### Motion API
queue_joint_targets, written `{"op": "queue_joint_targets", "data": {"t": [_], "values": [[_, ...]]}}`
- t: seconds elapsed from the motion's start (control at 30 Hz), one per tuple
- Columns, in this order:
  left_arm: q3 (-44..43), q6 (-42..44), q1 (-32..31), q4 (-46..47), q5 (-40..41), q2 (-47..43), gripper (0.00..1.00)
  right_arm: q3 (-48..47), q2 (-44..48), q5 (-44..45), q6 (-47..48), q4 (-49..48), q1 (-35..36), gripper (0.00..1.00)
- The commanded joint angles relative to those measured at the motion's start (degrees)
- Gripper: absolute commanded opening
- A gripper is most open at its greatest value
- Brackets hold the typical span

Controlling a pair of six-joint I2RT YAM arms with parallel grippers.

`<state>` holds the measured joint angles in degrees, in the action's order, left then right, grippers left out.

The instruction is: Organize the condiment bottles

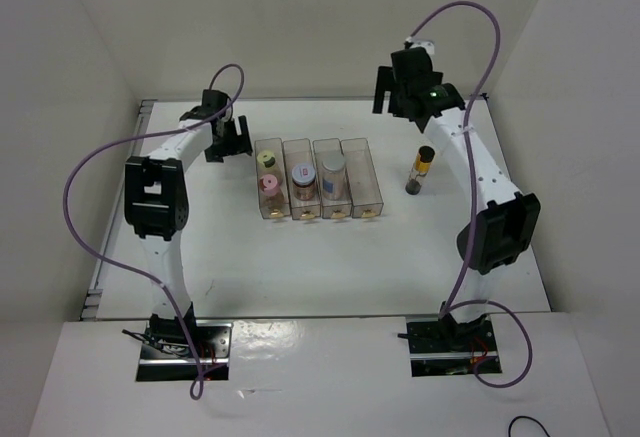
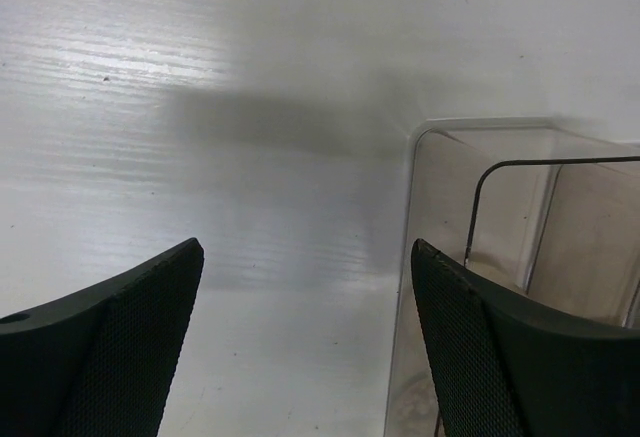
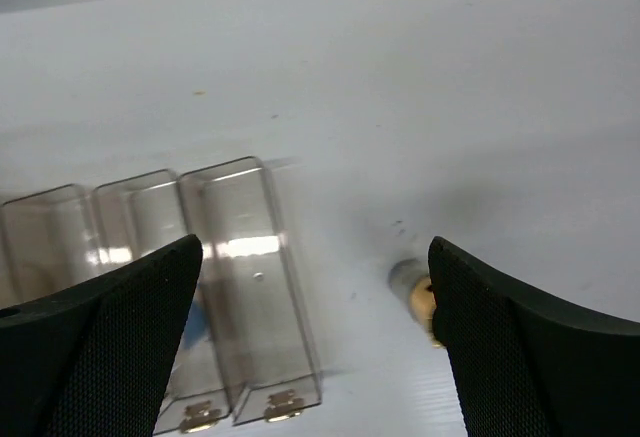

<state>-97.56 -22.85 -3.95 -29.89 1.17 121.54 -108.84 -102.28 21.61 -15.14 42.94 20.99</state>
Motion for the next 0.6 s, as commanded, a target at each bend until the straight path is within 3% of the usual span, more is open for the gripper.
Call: {"op": "queue_joint_targets", "data": {"t": [0.0, 0.2, 0.57], "values": [[-2.9, 2.19, -0.54, 0.09, -2.92, 1.42, 0.9, 2.57, 4.01, 4.67, -0.24, 2.77, -4.1, 0.98], [-3.96, 3.34, -0.54, -0.43, -4.25, 2.47, 0.96, 8.81, 8.4, 2.66, -2.18, 3.38, -9.12, 0.98], [-7.65, 5.01, -1.59, -2.81, -4.25, 4.15, 0.99, 19.54, 13.16, -2.18, -4.02, 4.0, -9.13, 0.98]]}}
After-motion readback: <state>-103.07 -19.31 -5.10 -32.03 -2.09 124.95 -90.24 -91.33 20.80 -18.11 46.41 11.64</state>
